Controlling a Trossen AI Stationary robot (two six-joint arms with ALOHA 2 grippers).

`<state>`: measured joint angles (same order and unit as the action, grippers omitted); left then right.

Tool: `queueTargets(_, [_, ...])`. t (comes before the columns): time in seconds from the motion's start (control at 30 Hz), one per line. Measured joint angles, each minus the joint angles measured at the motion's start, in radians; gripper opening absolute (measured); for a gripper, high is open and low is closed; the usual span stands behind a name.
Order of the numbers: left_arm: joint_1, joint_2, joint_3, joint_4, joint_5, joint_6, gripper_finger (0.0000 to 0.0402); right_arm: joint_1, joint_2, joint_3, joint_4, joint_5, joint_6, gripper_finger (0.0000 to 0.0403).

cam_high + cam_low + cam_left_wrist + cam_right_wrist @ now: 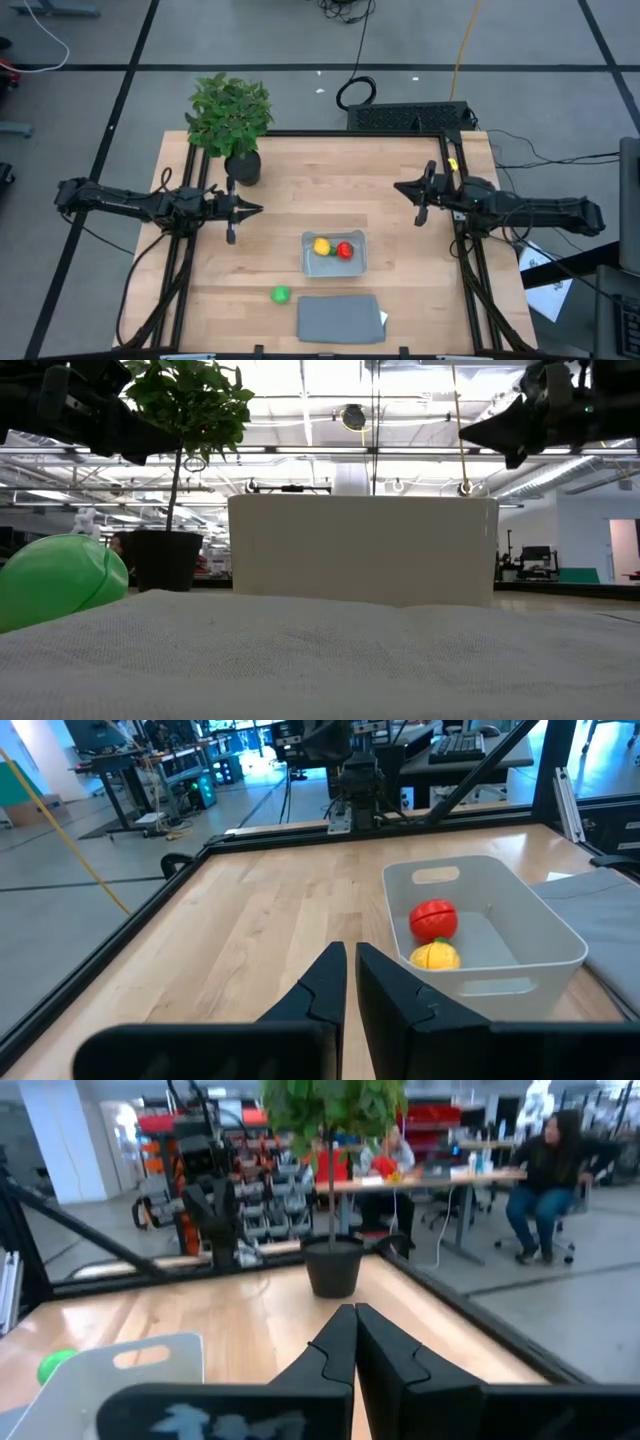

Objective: Pick and placing Produce into tupperware
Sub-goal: Put the green pear into the gray bin

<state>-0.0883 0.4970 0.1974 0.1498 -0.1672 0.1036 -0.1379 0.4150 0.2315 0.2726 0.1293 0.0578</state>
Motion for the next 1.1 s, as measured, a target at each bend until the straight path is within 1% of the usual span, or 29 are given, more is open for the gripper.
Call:
queueTargets(0.17, [0.0,0.0,0.0,0.0,0.0,0.02,0.0031,0.0,-0.002,-0.06,0.136,0.0,-0.043,0.0])
queueTargets(0.37, [0.0,0.0,0.0,0.0,-0.001,0.025,0.0031,0.0,-0.002,-0.127,0.208,0.0,-0.043,0.0])
queueTargets(0.87, [0.0,0.0,0.0,0.0,0.007,0.047,0.0031,0.001,-0.002,-0.13,0.205,-0.003,-0.043,0.0])
queueTargets(1.1, [0.0,0.0,0.0,-0.002,0.01,0.013,0.0031,0.001,-0.002,-0.13,0.185,-0.004,-0.043,0.0])
